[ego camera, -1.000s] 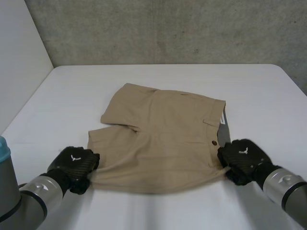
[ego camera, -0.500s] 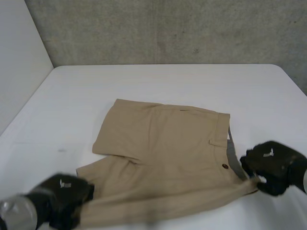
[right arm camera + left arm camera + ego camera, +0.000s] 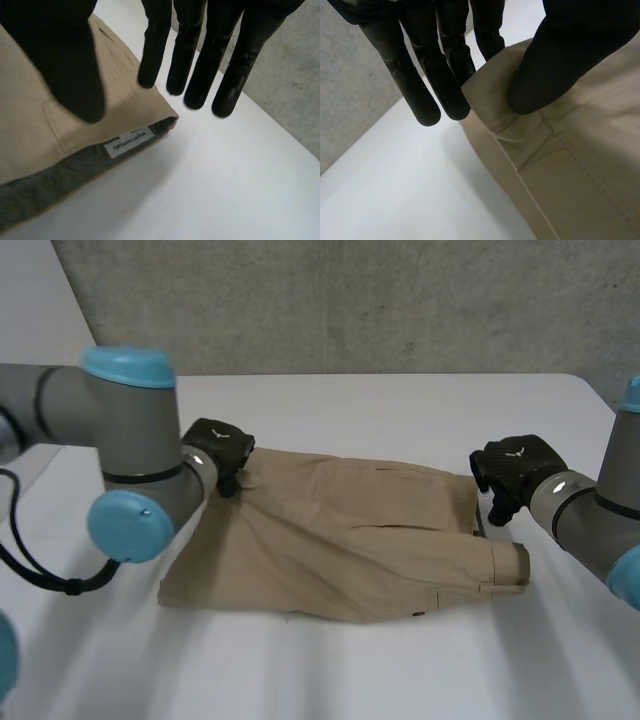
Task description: Fold the shorts.
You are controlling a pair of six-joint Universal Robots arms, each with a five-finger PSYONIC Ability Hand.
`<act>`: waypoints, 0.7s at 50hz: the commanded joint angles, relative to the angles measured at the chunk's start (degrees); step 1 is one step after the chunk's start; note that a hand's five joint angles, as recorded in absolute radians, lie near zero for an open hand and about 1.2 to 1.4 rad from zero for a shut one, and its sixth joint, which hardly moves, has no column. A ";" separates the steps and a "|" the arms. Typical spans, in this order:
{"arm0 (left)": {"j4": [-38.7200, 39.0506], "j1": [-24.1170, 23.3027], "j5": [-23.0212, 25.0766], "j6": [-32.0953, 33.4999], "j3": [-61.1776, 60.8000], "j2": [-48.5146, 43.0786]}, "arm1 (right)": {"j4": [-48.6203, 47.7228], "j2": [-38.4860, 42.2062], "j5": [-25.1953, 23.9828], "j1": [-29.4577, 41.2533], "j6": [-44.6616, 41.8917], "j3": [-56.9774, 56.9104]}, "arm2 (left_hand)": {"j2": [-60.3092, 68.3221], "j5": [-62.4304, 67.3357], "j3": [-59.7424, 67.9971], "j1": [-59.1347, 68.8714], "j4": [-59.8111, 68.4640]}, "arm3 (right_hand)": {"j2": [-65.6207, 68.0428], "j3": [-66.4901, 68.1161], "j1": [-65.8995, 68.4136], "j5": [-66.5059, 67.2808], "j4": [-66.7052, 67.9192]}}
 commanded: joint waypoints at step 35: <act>-1.46 -1.19 -0.11 0.06 -0.39 -0.62 | 13.50 -8.99 -16.72 -5.42 8.66 7.87 | 11.39 13.90 11.90 15.51 11.30 | 36.15 35.95 42.26 34.77 35.77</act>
